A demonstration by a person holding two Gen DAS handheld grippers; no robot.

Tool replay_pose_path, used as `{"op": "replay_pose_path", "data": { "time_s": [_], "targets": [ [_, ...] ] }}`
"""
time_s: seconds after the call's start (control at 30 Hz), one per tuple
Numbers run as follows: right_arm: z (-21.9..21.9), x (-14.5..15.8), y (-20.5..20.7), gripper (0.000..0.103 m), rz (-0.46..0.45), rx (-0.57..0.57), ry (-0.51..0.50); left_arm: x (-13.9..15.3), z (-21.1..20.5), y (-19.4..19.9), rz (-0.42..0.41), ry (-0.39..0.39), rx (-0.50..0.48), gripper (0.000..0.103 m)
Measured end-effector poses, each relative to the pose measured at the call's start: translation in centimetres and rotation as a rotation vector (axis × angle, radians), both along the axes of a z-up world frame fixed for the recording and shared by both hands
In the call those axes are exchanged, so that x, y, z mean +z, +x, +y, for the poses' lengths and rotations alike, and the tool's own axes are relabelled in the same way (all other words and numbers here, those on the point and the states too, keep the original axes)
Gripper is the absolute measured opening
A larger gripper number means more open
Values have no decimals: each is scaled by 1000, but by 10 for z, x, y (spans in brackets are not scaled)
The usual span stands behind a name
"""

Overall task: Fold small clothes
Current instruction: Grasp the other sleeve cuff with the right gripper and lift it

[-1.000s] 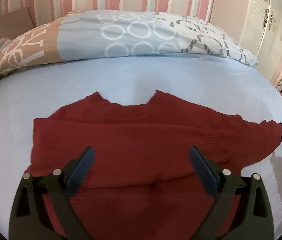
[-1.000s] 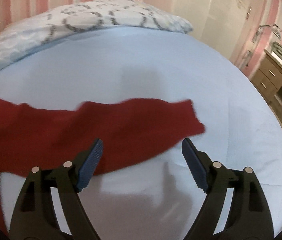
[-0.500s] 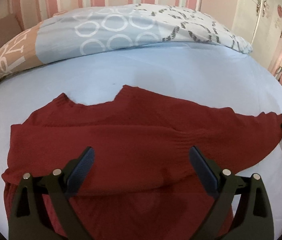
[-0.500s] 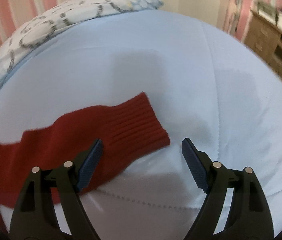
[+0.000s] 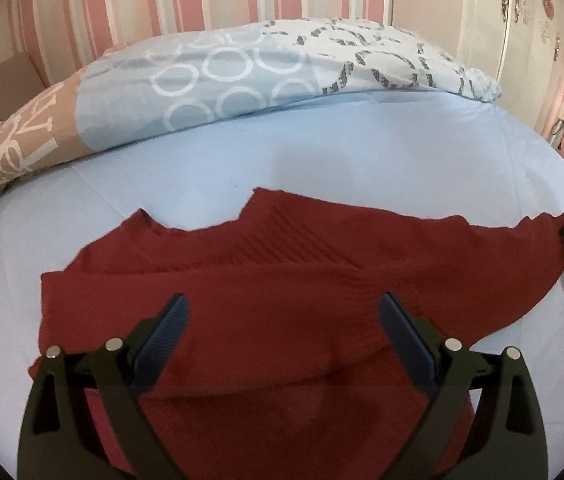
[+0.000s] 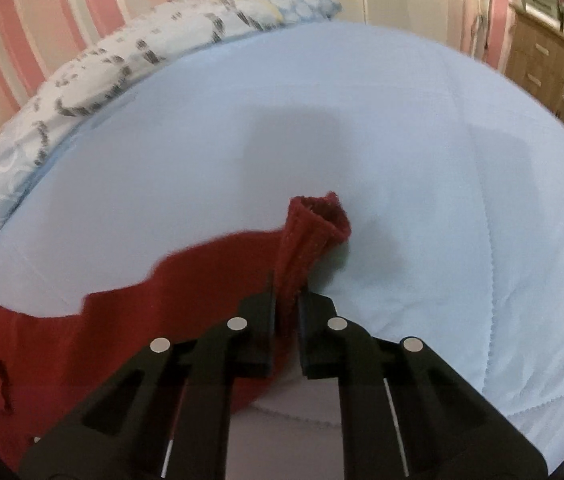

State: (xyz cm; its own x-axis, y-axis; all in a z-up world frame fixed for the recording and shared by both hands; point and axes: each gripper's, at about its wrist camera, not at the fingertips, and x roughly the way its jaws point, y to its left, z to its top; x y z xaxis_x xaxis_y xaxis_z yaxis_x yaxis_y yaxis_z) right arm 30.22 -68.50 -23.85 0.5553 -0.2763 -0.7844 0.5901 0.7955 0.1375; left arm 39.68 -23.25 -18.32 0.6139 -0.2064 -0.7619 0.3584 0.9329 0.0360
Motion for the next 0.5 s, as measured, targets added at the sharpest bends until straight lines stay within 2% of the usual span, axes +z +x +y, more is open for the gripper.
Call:
{"op": "replay_pose_path", "data": {
  "time_s": [0.23, 0.4, 0.5],
  "targets": [
    [61, 47, -11, 9, -106, 103, -136, 7, 25, 4, -6, -19, 19, 96],
    [116, 79, -2, 9, -180, 180, -124, 9, 52, 7, -7, -24, 40, 96],
    [171, 95, 9, 9, -212, 258, -110, 8, 71, 9, 1, -26, 51, 96]
  ]
}}
